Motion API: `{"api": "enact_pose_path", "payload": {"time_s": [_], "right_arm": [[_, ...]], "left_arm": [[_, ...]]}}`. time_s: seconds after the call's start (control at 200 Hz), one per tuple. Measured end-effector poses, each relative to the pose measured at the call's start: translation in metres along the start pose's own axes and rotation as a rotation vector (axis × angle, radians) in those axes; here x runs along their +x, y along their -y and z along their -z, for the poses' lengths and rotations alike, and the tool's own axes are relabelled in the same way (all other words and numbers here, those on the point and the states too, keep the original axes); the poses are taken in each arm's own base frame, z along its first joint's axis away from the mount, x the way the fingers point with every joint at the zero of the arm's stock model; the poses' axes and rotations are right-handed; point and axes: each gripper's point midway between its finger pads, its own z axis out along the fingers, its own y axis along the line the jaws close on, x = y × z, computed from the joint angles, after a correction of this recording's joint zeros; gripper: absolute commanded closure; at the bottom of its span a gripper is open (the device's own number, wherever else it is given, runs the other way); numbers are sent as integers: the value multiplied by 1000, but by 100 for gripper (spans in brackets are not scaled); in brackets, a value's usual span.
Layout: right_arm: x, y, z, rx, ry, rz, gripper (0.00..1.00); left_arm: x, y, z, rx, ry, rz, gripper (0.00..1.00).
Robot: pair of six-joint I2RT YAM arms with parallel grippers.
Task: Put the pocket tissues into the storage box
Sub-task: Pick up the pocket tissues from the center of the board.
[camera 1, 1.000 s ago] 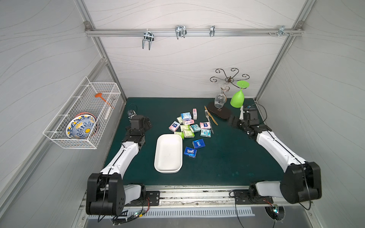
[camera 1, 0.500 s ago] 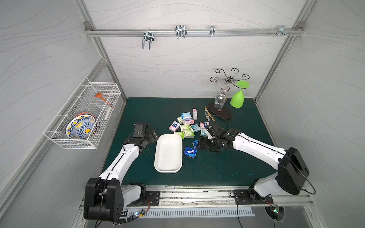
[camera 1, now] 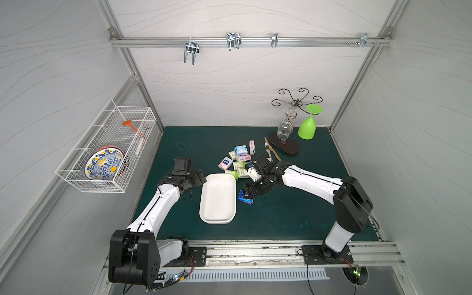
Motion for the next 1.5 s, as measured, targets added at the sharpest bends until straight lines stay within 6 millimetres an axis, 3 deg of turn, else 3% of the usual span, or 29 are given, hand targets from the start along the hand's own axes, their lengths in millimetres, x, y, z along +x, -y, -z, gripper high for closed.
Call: {"api": "enact_pose_path", "payload": {"time_s": [0.24,0.625,0.86,0.986,1.171,1.356,1.501], "right_arm": [[2,-21,-37,67,-83,342,5],[-6,7,-45,219,-107,528,4],[-8,24,-68,275,-160,577,6],[-9,30,-72,300,-173,592,16],[-11,32,-72,319,-168,589,47],[-10,29,-68,311,-149,515,50],[-13,19,-47,299,-111,391,52]], "left_arm": [[12,1,5,20,-50,-6,2],[22,0,8,25,-90,-9,2],[24,3,7,37,-104,-1,2],[26,6,5,58,-109,11,2],[40,7,-2,88,-154,56,3],[61,4,-11,109,-210,111,2],[68,4,-12,116,-230,144,2]]}}
